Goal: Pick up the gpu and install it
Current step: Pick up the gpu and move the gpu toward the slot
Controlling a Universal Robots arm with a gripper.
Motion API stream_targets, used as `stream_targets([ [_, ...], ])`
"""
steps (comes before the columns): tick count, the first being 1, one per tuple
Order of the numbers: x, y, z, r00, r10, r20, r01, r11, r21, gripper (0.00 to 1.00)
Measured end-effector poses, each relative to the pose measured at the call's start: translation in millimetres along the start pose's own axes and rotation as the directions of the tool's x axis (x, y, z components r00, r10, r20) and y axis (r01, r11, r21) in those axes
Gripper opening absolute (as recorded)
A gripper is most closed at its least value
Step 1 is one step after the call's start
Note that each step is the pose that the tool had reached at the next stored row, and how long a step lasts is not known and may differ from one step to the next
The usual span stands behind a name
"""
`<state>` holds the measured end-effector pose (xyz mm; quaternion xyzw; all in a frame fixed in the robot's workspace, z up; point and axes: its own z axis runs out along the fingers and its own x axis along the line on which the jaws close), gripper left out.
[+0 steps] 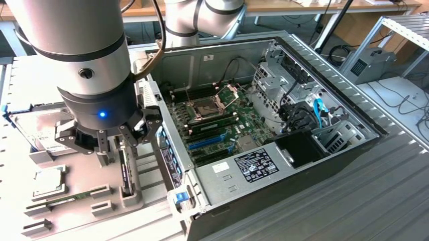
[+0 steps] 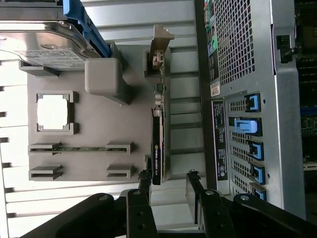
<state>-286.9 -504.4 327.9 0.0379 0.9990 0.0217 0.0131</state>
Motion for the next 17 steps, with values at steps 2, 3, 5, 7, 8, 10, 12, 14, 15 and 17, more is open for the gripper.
stream_targets([
  [2, 0.0, 0.0, 0.5, 1.0, 0.0, 0.0, 0.0, 1.0, 0.0, 0.42],
  [3, 0.0, 0.0, 0.7, 1.0, 0.0, 0.0, 0.0, 1.0, 0.0001, 0.42],
  [5, 0.0, -0.1, 1.2, 1.0, 0.0, 0.0, 0.0, 1.0, 0.0, 0.42],
  [7, 0.0, -0.1, 1.7, 1.0, 0.0, 0.0, 0.0, 1.0, 0.0, 0.42],
  [8, 0.0, -0.1, 2.1, 1.0, 0.0, 0.0001, 0.0, 1.0, 0.0, 0.42],
  [10, 0.1, -0.2, 3.0, 1.0, 0.0, 0.0, 0.0, 1.0, 0.0, 0.42],
  [12, 0.1, -0.1, 3.9, 1.0, 0.0, 0.0, 0.0, 1.0, 0.0001, 0.42],
  [14, 0.3, 0.8, 5.2, 1.0, 0.0, 0.0001, 0.0, 1.0, 0.0, 0.42],
  [15, 0.3, 1.3, 5.5, 1.0, 0.0, 0.0, 0.0, 1.0, 0.0, 0.42],
  [17, 0.4, 2.6, 6.2, 1.0, 0.0, 0.0, 0.0, 1.0, 0.0, 0.42],
])
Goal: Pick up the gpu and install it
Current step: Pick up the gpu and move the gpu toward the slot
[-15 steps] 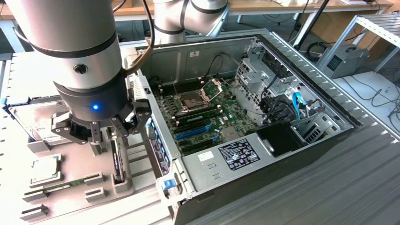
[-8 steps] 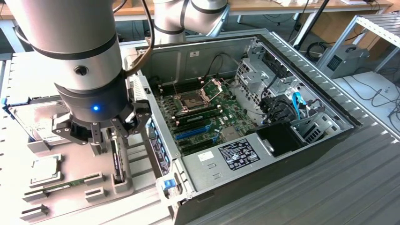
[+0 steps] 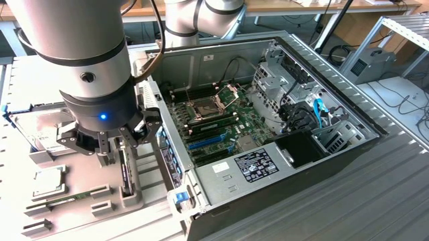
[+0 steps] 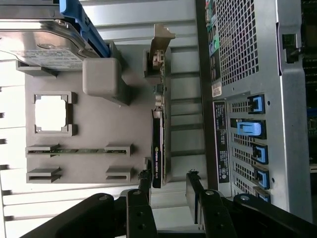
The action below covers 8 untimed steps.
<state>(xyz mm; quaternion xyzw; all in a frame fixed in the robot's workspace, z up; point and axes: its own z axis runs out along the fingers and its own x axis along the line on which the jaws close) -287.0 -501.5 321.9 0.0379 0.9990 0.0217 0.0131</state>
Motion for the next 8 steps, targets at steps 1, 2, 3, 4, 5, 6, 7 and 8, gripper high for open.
stream_targets([
  [1, 0.0, 0.8, 0.3, 1.0, 0.0, 0.0, 0.0, 1.0, 0.0, 0.42],
  [2, 0.1, 1.4, 0.6, 1.0, 0.0, 0.0, 0.0, 1.0, 0.0, 0.42],
  [3, 0.1, 1.7, 0.9, 1.0, 0.0, 0.0, 0.0, 1.0, -0.0001, 0.42],
  [4, 0.1, 1.9, 1.4, 1.0, 0.0, 0.0001, 0.0, 1.0, -0.0002, 0.42],
  [5, 0.1, 2.1, 1.6, 1.0, 0.0, 0.0002, 0.0, 1.0, -0.0003, 0.42],
  [6, 0.2, 2.2, 1.8, 1.0, 0.0, 0.0001, 0.0, 1.0, -0.0001, 0.42],
  [7, 0.2, 2.2, 1.9, 1.0, 0.0, -0.0001, 0.0, 1.0, 0.0001, 0.42],
  [8, 0.2, 2.4, 2.3, 1.0, 0.0, -0.0001, 0.0, 1.0, 0.0001, 0.42],
])
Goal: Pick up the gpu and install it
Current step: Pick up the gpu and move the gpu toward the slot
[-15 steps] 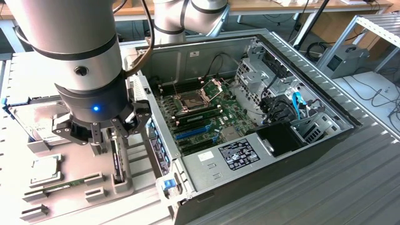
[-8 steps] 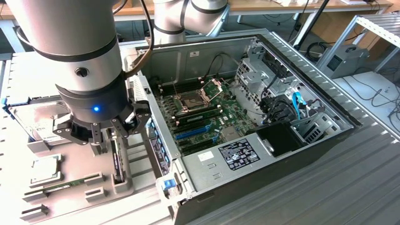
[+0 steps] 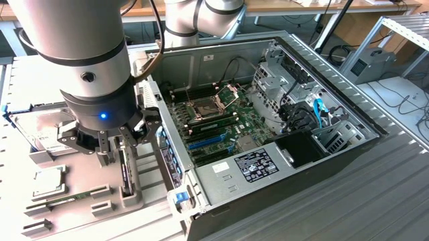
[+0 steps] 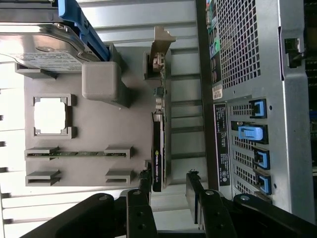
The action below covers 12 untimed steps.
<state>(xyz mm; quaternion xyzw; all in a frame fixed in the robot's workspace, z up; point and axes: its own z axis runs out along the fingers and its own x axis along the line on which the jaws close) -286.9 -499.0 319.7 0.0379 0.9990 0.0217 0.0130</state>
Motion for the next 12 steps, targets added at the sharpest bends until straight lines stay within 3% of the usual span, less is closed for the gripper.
stream_targets([
  [12, 0.1, -0.1, 3.6, 1.0, 0.0, 0.0, 0.0, 1.0, -0.0001, 0.42],
])
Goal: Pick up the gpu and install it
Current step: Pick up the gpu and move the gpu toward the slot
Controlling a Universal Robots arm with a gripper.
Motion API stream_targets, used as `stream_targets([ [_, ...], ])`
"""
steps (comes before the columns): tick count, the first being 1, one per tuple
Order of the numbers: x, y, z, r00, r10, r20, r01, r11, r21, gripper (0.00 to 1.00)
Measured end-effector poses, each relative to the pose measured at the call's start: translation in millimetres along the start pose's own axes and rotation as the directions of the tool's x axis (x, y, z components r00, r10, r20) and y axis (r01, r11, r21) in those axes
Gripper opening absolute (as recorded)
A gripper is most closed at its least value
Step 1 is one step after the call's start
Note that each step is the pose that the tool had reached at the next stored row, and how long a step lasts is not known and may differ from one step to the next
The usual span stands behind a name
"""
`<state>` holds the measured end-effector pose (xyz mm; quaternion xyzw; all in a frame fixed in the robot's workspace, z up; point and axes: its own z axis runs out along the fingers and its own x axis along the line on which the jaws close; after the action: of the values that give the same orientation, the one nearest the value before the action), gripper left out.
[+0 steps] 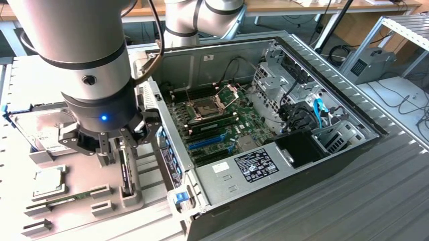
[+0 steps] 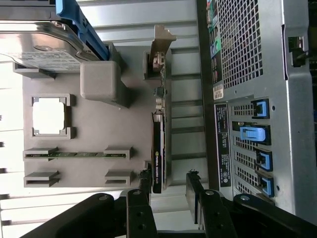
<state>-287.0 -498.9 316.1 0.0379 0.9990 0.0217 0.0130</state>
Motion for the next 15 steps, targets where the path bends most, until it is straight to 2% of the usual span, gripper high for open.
stream_targets([
  [15, 0.3, 1.2, 4.7, 1.0, 0.0, 0.0001, 0.0, 1.0, 0.0002, 0.42],
])
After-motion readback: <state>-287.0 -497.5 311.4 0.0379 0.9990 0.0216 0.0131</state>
